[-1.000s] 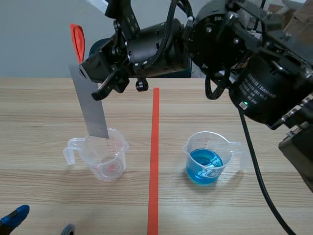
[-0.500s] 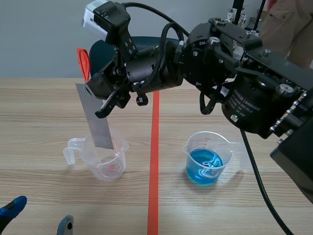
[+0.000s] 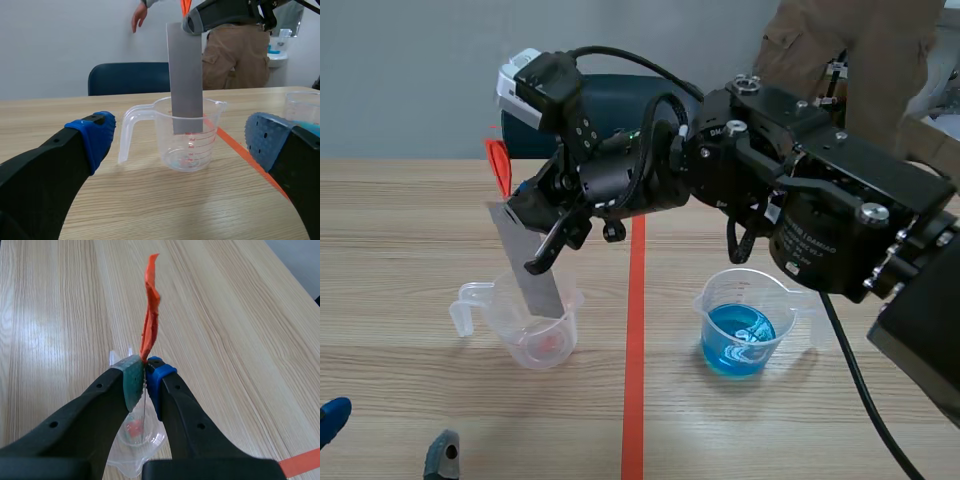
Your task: Do the redox reaction experiment. move the plate over the left beaker
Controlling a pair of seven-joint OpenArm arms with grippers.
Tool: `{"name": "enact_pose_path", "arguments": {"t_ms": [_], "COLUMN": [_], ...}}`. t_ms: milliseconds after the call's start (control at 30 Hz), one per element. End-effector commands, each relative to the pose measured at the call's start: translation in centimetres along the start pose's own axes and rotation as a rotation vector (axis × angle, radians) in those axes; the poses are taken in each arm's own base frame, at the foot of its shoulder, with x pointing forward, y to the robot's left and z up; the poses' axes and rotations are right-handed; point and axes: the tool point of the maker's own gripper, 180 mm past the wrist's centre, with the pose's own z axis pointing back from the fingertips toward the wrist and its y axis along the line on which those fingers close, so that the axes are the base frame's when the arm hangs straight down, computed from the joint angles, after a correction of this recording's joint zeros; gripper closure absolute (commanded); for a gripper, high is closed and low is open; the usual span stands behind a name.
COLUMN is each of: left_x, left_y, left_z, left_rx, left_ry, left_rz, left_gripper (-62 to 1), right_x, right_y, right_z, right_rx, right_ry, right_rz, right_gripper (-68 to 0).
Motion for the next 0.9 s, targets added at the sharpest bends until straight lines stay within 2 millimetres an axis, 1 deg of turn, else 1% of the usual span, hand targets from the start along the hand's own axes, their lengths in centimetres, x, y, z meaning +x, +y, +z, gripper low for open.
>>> {"name": "enact_pose_path", "arguments": {"t_ms": [0, 200, 267, 300, 333, 433, 500, 600, 633, 667, 700, 733, 867], "left_x": [1.0, 1.0, 1.0, 1.0, 0.9, -0.1, -0.1, -0.1, 0.0, 0.1, 0.2, 0.3, 0.3], "left_y": [0.2, 0.2, 0.2, 0.1, 0.1, -0.3, -0.4, -0.3, -0.2, -0.2, -0.2, -0.2, -0.2], "left_z": [0.0, 0.0, 0.0, 0.0, 0.0, -0.1, -0.1, -0.2, -0.2, -0.2, -0.2, -0.2, -0.2], "left_rx": [0.006, 0.005, 0.005, 0.002, 0.0, -0.024, -0.025, -0.022, -0.019, -0.019, -0.019, -0.02, -0.02], "left_ry": [-0.055, -0.055, -0.055, -0.054, -0.048, 0.007, 0.009, 0.004, 0.0, -0.006, -0.011, -0.017, -0.018], "left_rz": [-0.004, -0.004, -0.004, -0.004, -0.004, -0.002, 0.016, 0.017, 0.017, 0.017, 0.017, 0.017, 0.017], "left_gripper": [-59.0, -62.3, -62.3, -62.3, -62.3, -62.3, -62.3, -62.3, -62.3, -62.3, -62.3, -62.3, -62.3], "right_x": [0.9, -0.2, -0.3, -0.3, -0.3, -0.5, -0.7, -0.9, -0.9, -0.9, -0.8, -0.8, -0.7], "right_y": [0.1, 0.4, 0.3, 0.3, 0.2, 0.1, -0.1, -0.2, -0.2, -0.4, -0.6, -0.9, -1.3], "right_z": [-0.1, -0.3, -0.3, -0.3, -0.3, -0.3, -0.3, -0.3, -0.3, -0.3, -0.2, -0.2, -0.2], "right_rx": [0.003, -0.011, -0.017, -0.02, -0.022, -0.029, -0.036, -0.042, -0.044, -0.053, -0.067, -0.081, -0.106], "right_ry": [-0.029, -0.002, -0.001, -0.001, -0.002, 0.011, 0.024, 0.036, 0.036, 0.035, 0.034, 0.032, 0.031], "right_rz": [0.014, 0.059, 0.078, 0.087, 0.095, 0.114, 0.135, 0.149, 0.148, 0.145, 0.142, 0.137, 0.131], "right_gripper": [-0.6, -0.6, -0.7, -1.0, -3.1, -14.5, -26.3, -48.3, -54.6, -60.4, -64.6, -67.9, -67.9]}}
